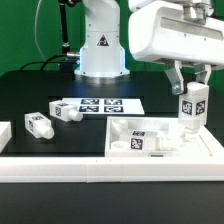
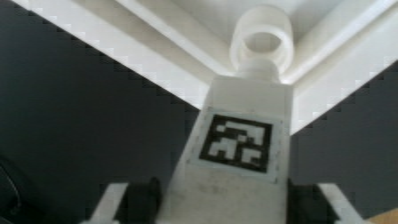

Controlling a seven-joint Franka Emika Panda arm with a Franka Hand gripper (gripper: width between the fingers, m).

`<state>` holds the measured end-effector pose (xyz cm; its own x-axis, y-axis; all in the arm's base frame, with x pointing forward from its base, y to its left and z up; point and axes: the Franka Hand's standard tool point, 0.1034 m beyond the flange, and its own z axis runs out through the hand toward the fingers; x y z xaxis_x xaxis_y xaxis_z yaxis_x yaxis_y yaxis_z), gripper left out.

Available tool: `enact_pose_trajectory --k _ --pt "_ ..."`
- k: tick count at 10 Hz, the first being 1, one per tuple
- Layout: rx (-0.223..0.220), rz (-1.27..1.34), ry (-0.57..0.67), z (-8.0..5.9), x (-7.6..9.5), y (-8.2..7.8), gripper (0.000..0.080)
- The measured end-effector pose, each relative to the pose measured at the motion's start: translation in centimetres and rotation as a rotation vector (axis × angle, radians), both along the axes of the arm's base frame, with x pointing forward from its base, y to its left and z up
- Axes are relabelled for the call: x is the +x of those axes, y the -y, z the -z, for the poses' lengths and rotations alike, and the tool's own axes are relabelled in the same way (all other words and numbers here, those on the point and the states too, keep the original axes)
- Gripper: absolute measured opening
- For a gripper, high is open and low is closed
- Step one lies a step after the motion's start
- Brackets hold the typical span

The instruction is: Assemble one leg

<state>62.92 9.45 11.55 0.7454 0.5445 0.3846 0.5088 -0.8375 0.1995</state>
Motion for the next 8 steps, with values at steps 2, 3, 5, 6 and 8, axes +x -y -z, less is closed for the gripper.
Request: enact_pose_trajectory --k 2,3,5,6,8 --pt "0.0 0.0 0.0 0.0 0.0 0.0 0.0317" --pt "0.0 0.0 -0.001 0.1 0.0 0.0 0.0317" --pt "-0.008 -0.019 -0.003 0.6 -0.1 -0.1 0.0317" --pt "-0.011 -0.024 -0.006 0.9 -0.2 -0.1 0.0317" --pt "-0.012 -0.029 -0.012 1.3 -0.3 -0.3 0.0317"
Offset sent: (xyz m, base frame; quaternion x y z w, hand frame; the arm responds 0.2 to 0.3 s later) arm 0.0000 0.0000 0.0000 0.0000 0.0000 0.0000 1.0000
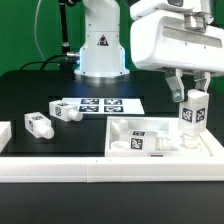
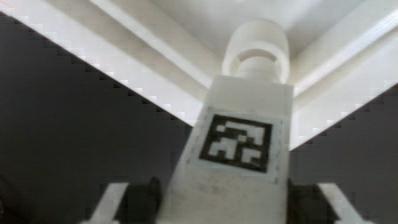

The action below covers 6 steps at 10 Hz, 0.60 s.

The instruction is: Assemble one leg

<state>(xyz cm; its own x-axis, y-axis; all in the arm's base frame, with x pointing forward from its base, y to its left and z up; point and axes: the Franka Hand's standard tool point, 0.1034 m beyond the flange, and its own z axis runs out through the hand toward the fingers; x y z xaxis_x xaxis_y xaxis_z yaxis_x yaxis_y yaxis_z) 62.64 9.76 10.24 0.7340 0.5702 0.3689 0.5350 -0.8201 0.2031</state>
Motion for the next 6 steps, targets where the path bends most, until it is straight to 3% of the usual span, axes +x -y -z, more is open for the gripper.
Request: enact_pose_trajectory --k 6 --pt "0.002 -0.003 -0.005 1.32 -0.36 -0.13 0.0317"
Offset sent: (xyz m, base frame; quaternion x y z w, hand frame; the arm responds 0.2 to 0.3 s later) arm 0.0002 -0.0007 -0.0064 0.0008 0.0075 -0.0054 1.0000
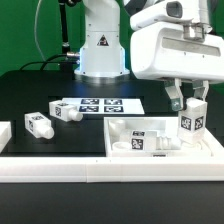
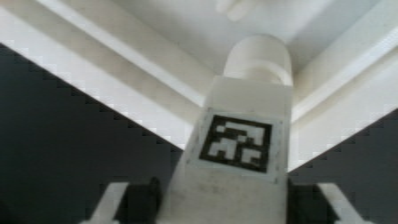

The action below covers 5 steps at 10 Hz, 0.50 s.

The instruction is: Assemble one leg

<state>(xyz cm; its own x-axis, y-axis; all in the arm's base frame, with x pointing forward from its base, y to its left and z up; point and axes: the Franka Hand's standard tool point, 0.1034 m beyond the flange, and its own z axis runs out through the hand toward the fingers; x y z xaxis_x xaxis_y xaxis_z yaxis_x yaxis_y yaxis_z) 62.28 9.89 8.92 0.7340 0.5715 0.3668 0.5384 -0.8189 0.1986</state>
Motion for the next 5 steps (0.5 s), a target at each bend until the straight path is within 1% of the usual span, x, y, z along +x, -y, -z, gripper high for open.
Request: enact_pose_trajectory --k 2,5 --pt "0.008 -0.004 0.022 0.16 0.15 -0.27 0.0317" --pt "0.008 -0.004 0.022 0.15 0.16 -0.26 0.0326"
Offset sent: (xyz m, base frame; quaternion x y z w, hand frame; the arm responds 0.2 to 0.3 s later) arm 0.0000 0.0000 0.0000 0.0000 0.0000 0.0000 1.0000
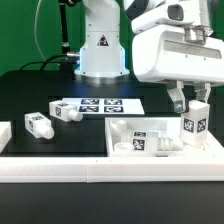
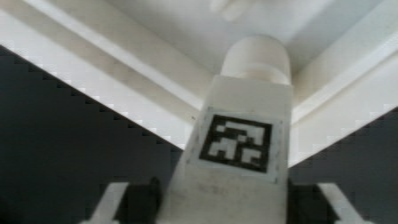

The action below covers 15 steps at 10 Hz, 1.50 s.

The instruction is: Assemble one leg

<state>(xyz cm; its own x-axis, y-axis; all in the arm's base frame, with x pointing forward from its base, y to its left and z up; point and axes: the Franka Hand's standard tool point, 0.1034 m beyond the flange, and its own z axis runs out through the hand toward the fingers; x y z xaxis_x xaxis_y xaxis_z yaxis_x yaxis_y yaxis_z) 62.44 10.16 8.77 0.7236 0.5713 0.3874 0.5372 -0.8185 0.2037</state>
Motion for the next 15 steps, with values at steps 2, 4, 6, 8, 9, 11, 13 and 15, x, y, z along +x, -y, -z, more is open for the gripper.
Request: enact_pose_trajectory --k 2,4,6,8,9,11,13,15 --pt "-0.006 0.004 -0.024 -0.8 -0.1 -0.1 0.0496" --pt "-0.002 0.048 -0.087 -2.9 -0.1 0.1 0.0639" --pt "0.004 0.071 -0.117 -3.1 0.1 0.2 0.0648" --pt "-0.019 0.092 -0.231 -2.8 -0.7 -0.3 0.0649" --pt "-0.025 0.124 -0.305 -2.7 -1.0 -0.3 0.0649" --pt "-0.051 0.211 -0.49 -2.6 -1.1 -0.8 0.0649" --pt "-0.009 0.243 -0.537 -2.1 -0.4 -1.0 0.0649" --pt "-0.013 0.231 -0.536 -2.0 -0.3 -0.4 0.0649"
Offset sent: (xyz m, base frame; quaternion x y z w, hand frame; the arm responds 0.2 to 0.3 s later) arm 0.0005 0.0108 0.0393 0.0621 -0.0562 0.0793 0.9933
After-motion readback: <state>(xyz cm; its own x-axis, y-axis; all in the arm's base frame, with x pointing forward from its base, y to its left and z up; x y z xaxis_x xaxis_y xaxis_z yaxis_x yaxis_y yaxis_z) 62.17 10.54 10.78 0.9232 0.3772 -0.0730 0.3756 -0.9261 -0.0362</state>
